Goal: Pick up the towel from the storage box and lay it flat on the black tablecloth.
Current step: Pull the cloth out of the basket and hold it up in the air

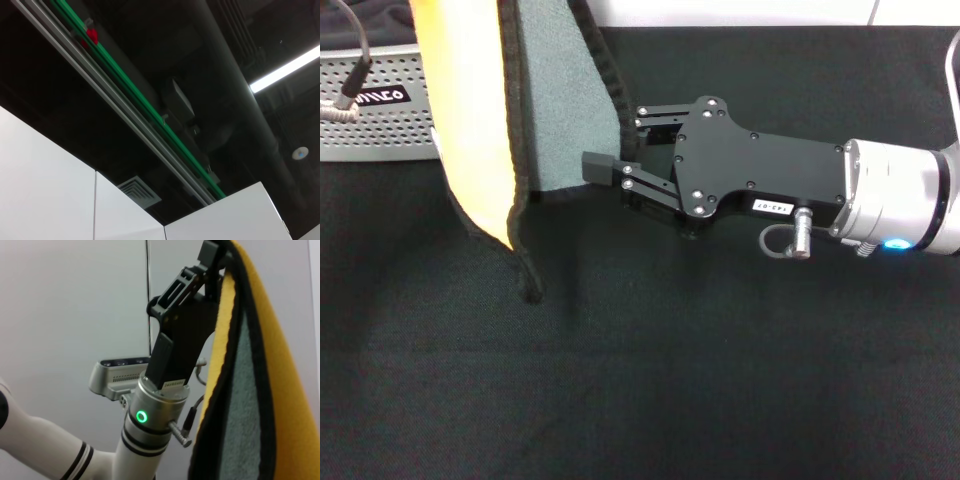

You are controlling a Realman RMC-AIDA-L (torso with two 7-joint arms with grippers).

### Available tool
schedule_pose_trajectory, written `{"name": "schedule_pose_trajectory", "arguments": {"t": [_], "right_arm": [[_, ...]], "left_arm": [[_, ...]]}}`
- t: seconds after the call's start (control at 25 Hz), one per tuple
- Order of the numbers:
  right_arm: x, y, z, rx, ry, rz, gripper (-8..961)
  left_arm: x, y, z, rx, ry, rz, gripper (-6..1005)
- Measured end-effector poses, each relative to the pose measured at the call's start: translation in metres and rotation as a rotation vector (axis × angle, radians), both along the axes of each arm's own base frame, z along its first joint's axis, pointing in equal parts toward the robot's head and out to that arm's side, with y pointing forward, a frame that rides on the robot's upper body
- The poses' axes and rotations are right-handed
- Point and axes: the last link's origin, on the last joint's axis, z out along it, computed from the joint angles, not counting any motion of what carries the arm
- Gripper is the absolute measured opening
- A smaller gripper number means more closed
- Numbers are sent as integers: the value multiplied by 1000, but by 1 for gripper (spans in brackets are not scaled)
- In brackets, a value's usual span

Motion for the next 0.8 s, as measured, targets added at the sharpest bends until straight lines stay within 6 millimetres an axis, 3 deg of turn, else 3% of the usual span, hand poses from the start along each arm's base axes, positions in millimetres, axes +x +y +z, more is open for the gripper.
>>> {"name": "schedule_pose_trajectory", "arguments": {"t": [0.8], "right_arm": [[8, -4, 1, -14, 4, -9, 189]], "left_arm": [[0, 0, 1, 16, -8, 3, 22]]}}
